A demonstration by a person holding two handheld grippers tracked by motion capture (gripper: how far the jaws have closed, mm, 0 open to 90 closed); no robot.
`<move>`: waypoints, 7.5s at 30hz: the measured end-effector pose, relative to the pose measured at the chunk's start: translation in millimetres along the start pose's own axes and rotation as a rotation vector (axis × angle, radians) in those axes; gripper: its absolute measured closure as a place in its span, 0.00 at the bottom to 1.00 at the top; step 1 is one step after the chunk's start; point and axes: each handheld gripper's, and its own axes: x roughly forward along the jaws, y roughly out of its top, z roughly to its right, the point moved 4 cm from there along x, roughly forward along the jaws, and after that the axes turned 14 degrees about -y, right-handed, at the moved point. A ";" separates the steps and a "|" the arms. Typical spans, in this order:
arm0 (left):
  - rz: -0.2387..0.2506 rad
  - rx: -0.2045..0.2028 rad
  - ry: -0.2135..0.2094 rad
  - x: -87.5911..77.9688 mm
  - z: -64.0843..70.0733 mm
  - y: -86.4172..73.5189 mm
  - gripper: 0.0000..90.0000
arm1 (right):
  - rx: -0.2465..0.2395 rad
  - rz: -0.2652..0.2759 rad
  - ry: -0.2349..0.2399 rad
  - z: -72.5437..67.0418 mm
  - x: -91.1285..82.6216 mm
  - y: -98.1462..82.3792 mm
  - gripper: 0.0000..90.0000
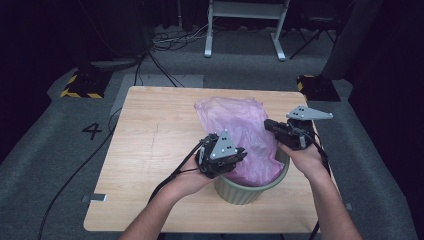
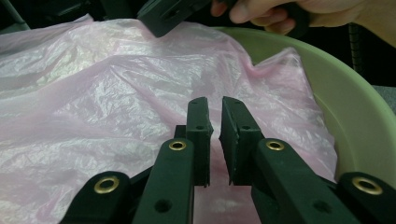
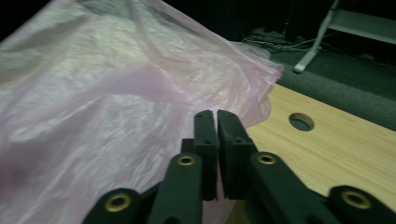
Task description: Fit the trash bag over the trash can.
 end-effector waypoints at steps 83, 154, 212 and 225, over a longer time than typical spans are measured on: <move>-0.020 0.166 -0.109 -13.9 18.0 2.5 1.00 | -0.117 0.169 0.076 -14.9 -63.0 8.9 0.50; 0.106 -0.072 -0.218 -41.8 -28.4 9.5 0.89 | -0.280 0.131 0.317 -43.3 -74.8 -40.2 0.99; -0.024 -0.231 0.032 -58.4 -43.3 -5.2 0.99 | -0.252 0.191 0.321 -22.8 -100.6 -64.6 0.99; 0.002 -0.336 0.082 -79.3 -62.7 -41.1 0.99 | -0.140 0.196 0.297 16.8 -112.8 -91.4 0.99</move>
